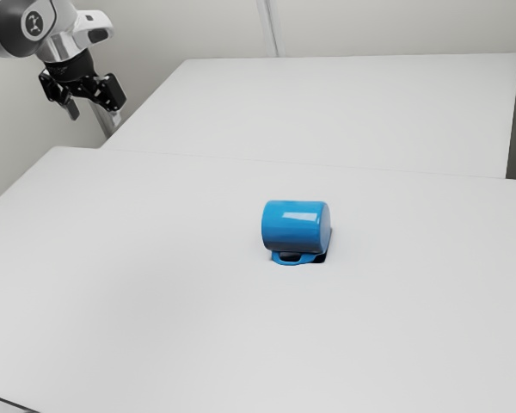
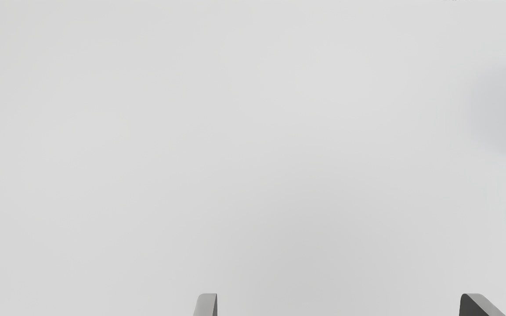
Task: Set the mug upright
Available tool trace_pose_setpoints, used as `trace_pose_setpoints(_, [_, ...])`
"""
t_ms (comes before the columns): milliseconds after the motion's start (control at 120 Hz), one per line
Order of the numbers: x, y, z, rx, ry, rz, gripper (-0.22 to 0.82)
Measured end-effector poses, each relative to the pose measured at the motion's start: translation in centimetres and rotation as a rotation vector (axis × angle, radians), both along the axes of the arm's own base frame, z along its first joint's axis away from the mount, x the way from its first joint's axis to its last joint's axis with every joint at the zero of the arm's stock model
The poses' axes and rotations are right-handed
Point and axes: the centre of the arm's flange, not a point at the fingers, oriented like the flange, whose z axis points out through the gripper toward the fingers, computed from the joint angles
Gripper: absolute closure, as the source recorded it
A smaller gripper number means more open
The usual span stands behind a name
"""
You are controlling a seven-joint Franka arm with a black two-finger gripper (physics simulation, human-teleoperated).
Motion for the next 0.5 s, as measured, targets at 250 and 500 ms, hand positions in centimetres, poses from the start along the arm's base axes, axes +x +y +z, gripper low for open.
trace_pose_setpoints(250, [0.1,0.2,-0.6,-0.003,0.004,0.001,0.00])
trace_pose_setpoints(500, [0.4,2.8,-7.2,-0.227,0.088,0.096,0.00])
